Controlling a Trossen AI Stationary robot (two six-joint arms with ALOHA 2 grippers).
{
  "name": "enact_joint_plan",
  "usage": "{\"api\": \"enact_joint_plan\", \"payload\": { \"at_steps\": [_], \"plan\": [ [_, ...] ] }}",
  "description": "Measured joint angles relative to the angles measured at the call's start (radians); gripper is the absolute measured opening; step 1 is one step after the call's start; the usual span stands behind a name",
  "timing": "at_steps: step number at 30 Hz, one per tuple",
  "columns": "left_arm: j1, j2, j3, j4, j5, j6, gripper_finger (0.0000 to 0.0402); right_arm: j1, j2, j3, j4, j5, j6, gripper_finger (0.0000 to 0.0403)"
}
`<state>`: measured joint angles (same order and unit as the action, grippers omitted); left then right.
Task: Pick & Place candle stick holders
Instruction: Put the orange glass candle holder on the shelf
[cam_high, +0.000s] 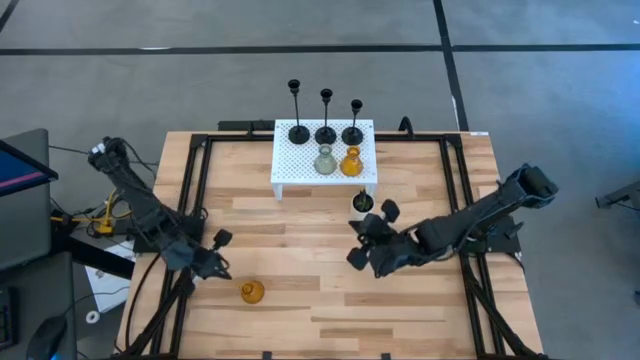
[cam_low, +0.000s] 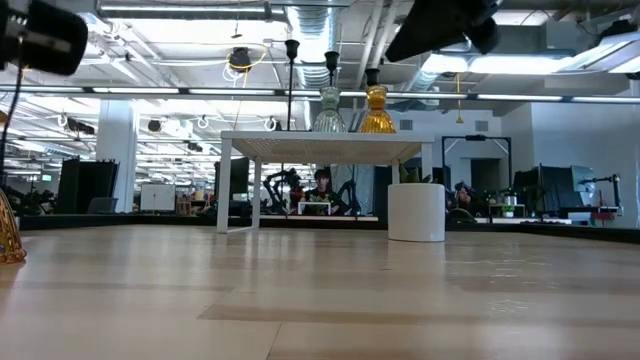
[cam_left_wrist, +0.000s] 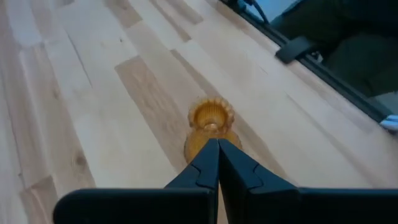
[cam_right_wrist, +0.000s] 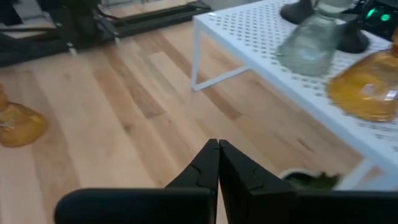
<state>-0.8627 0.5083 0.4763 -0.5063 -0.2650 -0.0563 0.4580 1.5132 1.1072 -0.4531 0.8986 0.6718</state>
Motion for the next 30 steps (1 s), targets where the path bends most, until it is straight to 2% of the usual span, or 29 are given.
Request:
{"api": "enact_joint_plan", "payload": {
  "at_steps": [3,10,13,23,30],
  "plan": [
    [-0.049,-0.080,-0.091,0.067,-0.052,0.006,0.0004,-0.001,0.036,0.000,0.069,-0.001,0.000,0.0000],
    [-0.081,-0.202,-0.247,0.254,-0.069,0.050,0.0005,-0.018,0.081,0.000,0.153,-0.007,0.002,0.0000],
    [-0.081,-0.211,-0.288,0.312,-0.074,0.042,0.0004,-0.023,0.079,0.000,0.161,-0.007,0.003,0.0000],
    [-0.081,-0.199,-0.392,0.331,-0.117,-0.121,0.0006,-0.023,0.079,0.000,0.156,-0.007,0.002,0.0000],
    [-0.080,-0.166,-0.400,0.338,-0.118,-0.137,0.0010,-0.023,0.079,0.000,0.155,-0.008,-0.001,0.0000]
  ]
}}
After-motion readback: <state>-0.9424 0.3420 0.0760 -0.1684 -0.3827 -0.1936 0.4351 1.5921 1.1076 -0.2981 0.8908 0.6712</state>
